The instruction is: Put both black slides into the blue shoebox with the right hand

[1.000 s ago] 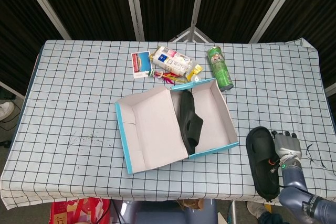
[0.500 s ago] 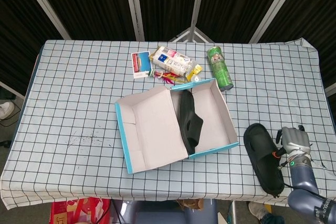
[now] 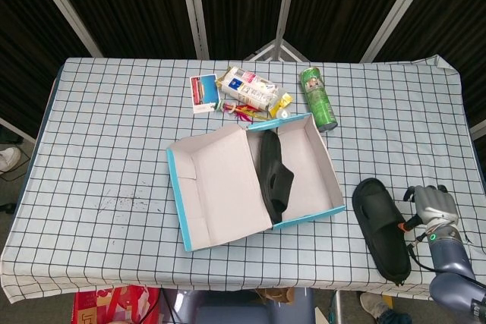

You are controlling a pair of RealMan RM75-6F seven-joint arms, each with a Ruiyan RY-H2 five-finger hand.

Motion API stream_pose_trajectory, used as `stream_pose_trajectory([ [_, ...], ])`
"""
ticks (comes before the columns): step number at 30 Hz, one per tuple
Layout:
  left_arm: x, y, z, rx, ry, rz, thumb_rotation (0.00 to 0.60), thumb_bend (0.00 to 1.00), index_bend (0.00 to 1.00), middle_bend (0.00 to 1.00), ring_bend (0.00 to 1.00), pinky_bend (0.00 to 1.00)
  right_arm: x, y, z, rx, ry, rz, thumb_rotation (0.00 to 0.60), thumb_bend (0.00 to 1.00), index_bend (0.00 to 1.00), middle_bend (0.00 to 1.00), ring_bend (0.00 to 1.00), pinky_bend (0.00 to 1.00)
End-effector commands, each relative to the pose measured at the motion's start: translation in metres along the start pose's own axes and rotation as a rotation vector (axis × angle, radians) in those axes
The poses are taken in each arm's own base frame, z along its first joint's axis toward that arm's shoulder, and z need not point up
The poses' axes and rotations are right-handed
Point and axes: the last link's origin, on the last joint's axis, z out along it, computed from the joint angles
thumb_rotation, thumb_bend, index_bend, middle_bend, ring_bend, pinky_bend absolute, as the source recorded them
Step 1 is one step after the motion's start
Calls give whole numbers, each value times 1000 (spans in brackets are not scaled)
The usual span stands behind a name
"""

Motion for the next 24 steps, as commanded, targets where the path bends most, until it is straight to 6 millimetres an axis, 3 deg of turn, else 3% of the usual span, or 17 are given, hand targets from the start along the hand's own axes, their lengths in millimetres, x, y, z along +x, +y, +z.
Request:
stream_pose_trajectory([
  [1,0,0,0,2,0,1,600,373,108,5,0,92,-1,1,1,-6,-27,-38,600,175,189,133,27,0],
  [7,-2,1,1,-1,-4,7,600,373,109,5,0,92,-1,-6,9,12,31,-8,600,175,159,89,12,0],
  [13,-1,0,2,8,1,12,600,373,110,5,0,92,-14,-14,21,49,51,7,600,175,159,89,12,0],
  [18,-3,1,2,10,-2,23,600,373,114,6,0,92,-24,-12,30,57,21,-2,600,176,159,88,12,0],
  [24,-6,3,4,10,-8,34,600,373,115,10,0,92,-23,-8,31,59,23,5,600,176,159,88,10,0],
])
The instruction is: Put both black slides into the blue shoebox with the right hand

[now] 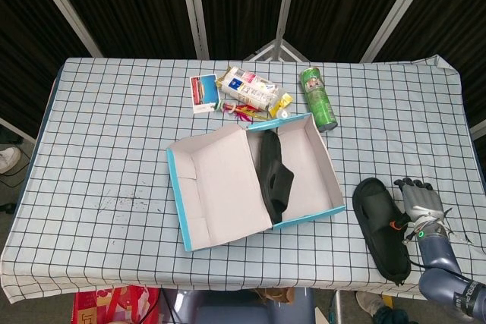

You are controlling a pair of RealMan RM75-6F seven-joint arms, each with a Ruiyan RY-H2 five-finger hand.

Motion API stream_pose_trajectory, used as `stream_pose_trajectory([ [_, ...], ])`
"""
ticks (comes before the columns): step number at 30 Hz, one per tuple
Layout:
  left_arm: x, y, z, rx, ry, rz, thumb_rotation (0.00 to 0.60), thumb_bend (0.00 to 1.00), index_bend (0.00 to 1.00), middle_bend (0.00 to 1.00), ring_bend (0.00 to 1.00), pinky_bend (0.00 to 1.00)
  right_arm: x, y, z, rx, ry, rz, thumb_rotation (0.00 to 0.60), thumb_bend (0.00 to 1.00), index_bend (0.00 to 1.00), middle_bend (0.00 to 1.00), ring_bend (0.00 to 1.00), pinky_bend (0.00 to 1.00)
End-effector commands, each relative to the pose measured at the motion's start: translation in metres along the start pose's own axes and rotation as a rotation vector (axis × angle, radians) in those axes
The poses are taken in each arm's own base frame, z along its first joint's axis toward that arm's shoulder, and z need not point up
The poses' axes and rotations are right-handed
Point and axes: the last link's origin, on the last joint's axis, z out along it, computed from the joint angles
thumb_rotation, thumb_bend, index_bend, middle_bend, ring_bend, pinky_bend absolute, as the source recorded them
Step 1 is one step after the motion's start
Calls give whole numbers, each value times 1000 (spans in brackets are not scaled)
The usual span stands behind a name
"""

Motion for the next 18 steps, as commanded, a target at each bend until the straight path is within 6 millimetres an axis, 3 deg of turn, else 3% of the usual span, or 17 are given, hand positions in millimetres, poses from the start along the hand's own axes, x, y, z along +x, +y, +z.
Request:
stream_pose_trajectory([
  [1,-1,1,0,-1,-3,4,600,373,115,10,0,92,2,2,0,2,3,5,600,176,159,88,10,0],
  [9,-3,4,0,-2,-3,14,600,373,115,10,0,92,-2,4,2,20,-9,1,600,175,159,88,10,0],
  [18,-2,3,0,7,4,21,600,373,115,10,0,92,-13,-5,17,44,-69,-26,600,176,159,88,10,0],
])
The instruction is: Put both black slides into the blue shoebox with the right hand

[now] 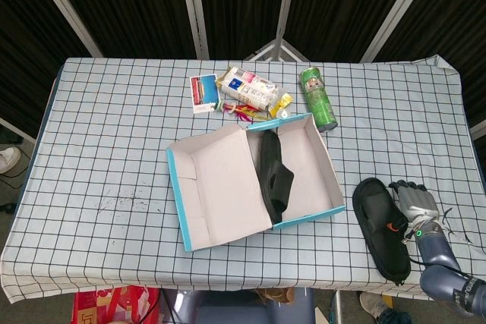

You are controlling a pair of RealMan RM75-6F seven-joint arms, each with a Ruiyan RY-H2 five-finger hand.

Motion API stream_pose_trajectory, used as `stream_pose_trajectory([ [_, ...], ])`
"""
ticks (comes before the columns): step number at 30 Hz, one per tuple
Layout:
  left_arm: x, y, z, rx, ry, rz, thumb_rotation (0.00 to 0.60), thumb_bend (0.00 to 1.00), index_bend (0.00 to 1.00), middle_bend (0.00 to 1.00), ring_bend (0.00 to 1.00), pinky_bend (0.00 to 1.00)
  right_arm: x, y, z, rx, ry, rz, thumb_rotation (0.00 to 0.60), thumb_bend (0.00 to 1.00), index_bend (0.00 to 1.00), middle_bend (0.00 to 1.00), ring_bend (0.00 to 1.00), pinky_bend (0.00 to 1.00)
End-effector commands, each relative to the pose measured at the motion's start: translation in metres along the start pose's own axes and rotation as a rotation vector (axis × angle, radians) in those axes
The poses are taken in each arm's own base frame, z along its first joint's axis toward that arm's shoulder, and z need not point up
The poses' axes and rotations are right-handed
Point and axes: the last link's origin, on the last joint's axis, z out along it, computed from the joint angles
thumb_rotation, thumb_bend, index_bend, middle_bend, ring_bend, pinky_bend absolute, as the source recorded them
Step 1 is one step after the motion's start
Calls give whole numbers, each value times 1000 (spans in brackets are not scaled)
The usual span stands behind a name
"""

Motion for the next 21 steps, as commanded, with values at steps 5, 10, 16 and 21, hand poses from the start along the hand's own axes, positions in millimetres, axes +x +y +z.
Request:
stream_pose_trajectory([
  [5,-1,0,1,2,-2,5,600,373,116,10,0,92,-5,-8,14,10,-27,-7,600,175,173,109,10,0],
  [10,0,-1,1,8,1,5,600,373,116,10,0,92,-4,-10,20,12,-11,-15,600,262,336,320,89,0],
  [16,-1,0,1,5,-3,7,600,373,117,10,0,93,-3,-10,20,16,9,2,600,457,494,504,206,0],
  [21,-2,1,1,3,-5,8,600,373,117,10,0,92,1,-6,16,15,12,-7,600,509,540,577,249,0],
])
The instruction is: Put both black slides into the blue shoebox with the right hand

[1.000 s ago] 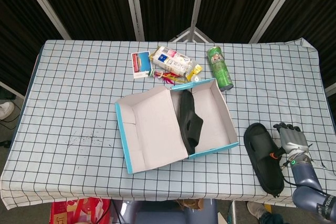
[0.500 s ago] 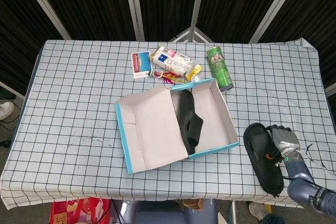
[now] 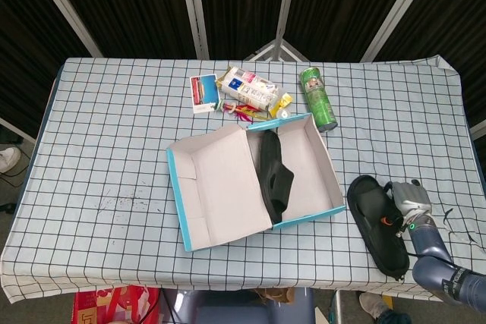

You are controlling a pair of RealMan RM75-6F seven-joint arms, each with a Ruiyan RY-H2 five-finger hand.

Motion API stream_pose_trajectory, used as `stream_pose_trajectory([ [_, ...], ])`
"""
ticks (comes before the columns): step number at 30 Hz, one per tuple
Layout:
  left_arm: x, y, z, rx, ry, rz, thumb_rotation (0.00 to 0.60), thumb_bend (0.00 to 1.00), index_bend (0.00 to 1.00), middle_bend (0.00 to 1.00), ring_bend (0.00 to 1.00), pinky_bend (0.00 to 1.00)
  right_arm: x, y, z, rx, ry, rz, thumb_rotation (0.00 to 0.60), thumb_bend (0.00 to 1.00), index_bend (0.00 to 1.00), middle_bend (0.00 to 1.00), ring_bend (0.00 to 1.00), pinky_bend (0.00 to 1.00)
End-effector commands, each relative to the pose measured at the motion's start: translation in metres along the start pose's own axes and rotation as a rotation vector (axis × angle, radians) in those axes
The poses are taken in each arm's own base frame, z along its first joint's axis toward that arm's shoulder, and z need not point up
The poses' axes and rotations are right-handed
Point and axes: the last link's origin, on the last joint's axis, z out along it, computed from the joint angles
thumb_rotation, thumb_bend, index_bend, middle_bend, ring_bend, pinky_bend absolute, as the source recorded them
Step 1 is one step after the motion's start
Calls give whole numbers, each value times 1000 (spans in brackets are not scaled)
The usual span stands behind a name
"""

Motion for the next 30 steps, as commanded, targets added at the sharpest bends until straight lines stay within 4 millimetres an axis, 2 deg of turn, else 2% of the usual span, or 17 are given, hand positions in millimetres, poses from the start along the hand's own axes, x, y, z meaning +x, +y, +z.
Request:
stream_pose_trajectory([
  [1,0,0,0,0,0,-1,600,373,117,10,0,92,3,2,-3,-2,-1,-3,600,509,542,577,250,0],
  [10,1,0,0,0,0,-7,600,373,118,10,0,92,20,4,-21,11,25,21,600,509,552,584,265,0],
  [18,3,-2,-1,0,6,-20,600,373,118,10,0,92,42,5,-37,13,97,51,600,557,600,664,342,0],
  [30,4,-2,-2,-8,4,-25,600,374,118,10,0,92,64,11,-58,7,151,90,600,560,604,666,343,0],
])
